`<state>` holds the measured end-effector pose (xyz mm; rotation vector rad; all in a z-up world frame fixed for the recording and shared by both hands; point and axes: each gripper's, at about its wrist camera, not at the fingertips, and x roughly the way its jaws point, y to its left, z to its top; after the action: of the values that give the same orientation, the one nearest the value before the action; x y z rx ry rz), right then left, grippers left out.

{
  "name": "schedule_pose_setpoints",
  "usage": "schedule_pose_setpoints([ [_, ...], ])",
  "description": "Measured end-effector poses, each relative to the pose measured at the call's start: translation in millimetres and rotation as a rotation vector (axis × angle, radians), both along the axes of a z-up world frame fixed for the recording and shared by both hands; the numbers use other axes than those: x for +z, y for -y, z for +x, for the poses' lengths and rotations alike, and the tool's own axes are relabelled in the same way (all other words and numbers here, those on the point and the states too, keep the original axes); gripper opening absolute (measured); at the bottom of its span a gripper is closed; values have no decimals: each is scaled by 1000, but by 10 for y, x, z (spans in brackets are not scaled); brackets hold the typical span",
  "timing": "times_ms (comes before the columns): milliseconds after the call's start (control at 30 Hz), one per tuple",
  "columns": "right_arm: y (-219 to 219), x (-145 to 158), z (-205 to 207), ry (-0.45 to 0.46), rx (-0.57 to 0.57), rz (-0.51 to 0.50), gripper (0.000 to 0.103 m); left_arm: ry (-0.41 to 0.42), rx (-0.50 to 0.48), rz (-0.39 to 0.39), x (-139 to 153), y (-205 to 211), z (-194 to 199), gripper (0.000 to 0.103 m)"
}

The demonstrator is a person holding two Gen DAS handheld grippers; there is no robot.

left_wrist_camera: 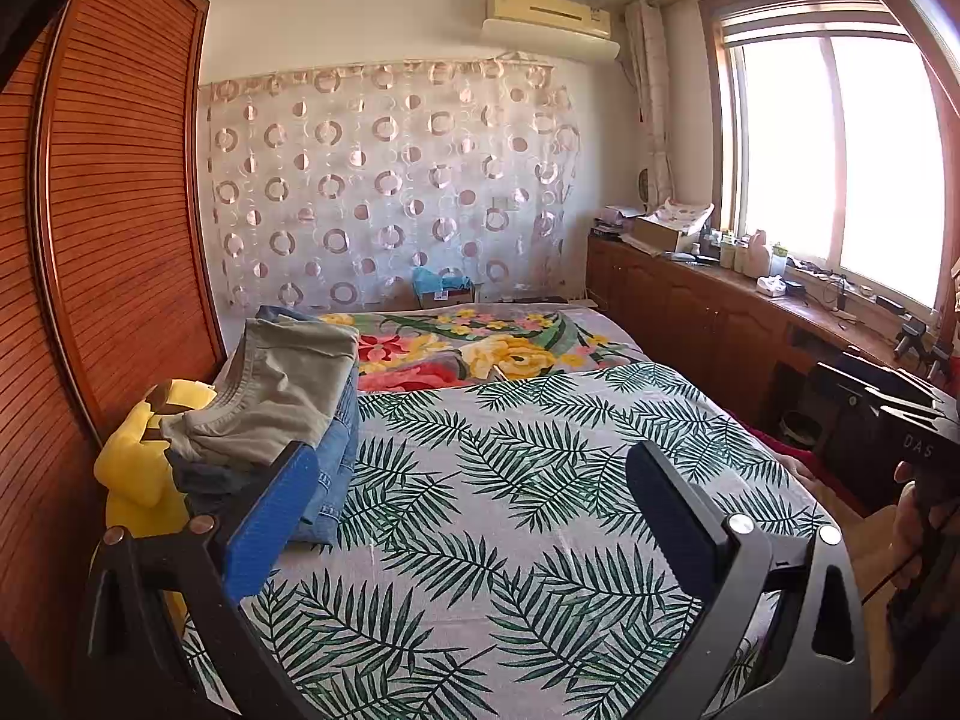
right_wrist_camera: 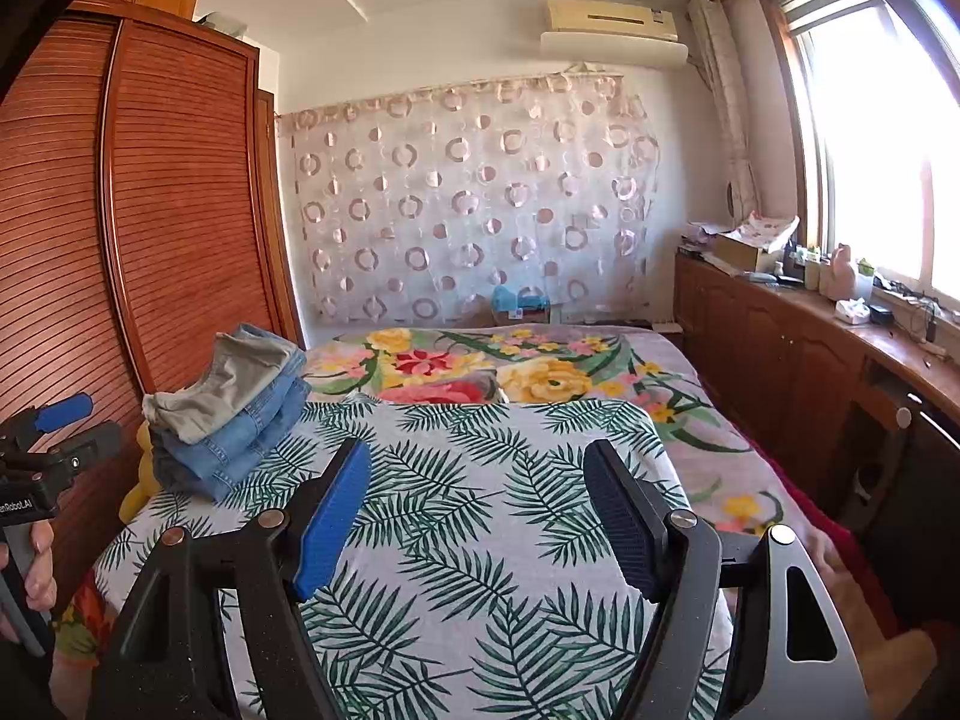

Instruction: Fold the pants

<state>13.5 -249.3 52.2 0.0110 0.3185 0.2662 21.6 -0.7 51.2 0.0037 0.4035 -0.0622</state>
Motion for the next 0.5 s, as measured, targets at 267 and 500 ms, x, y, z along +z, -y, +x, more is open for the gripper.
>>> schedule_pose_setpoints([
  [267, 34, 0, 6, -2, 1, -1, 75, 0, 0, 0, 1, 1, -1, 102],
  [500, 61, 0, 19, 0, 1, -2, 75, 8, 4, 1, 1, -29, -26, 102],
])
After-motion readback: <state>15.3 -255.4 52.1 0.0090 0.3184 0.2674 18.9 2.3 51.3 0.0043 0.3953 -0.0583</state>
